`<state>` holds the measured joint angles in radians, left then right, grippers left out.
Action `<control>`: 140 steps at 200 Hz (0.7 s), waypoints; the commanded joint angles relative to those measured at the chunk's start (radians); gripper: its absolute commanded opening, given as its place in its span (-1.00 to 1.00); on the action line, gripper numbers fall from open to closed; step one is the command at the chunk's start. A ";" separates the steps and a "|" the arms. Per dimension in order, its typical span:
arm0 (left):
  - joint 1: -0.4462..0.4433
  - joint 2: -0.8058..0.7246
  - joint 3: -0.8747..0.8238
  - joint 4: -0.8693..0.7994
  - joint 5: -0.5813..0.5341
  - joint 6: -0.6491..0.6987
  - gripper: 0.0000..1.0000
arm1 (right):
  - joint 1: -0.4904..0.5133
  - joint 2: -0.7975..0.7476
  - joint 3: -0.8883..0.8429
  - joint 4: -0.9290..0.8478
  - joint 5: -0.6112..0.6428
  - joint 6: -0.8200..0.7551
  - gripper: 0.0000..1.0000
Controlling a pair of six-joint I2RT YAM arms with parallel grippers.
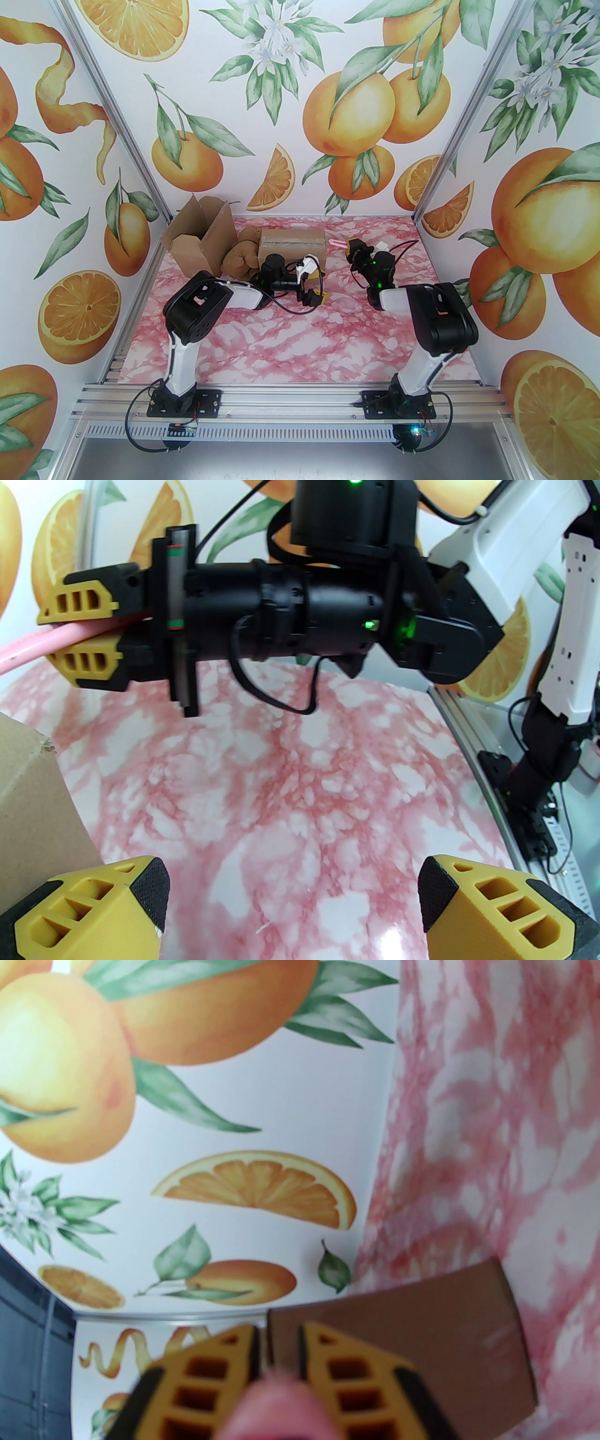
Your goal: Unpack the express box
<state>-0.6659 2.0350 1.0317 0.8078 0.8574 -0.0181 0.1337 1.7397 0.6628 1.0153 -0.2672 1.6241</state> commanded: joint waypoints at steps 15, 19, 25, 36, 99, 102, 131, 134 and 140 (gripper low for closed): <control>0.021 -0.050 -0.010 -0.011 0.040 0.037 0.84 | 0.058 -0.109 -0.035 -0.089 0.015 -0.091 -1.00; 0.020 -0.047 -0.003 -0.017 0.047 0.038 0.84 | 0.059 -0.116 -0.038 -0.099 0.021 -0.100 -1.00; 0.020 -0.041 0.006 -0.023 0.059 0.038 0.83 | 0.060 -0.123 -0.043 -0.102 0.034 -0.104 -1.00; 0.020 -0.028 0.025 -0.022 0.072 0.038 0.83 | 0.057 -0.127 -0.047 -0.100 0.049 -0.109 -1.00; 0.023 0.084 0.173 0.067 0.061 -0.011 0.83 | 0.078 -0.162 -0.050 -0.175 0.054 -0.131 -1.00; 0.024 0.091 0.178 0.076 0.059 -0.016 0.83 | 0.078 -0.167 -0.052 -0.178 0.055 -0.131 -1.00; 0.028 0.120 0.198 0.114 0.027 -0.040 0.82 | 0.083 -0.228 -0.077 -0.231 0.063 -0.134 -1.00; 0.028 0.119 0.195 0.115 0.024 -0.040 0.82 | 0.084 -0.235 -0.078 -0.242 0.063 -0.137 -1.00; 0.029 0.119 0.192 0.118 0.022 -0.040 0.82 | 0.087 -0.249 -0.077 -0.263 0.061 -0.144 -1.00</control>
<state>-0.6624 2.1349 1.1687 0.8364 0.9730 -0.0288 0.1707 1.5673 0.6205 0.8417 -0.0757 1.5177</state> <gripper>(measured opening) 0.911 0.189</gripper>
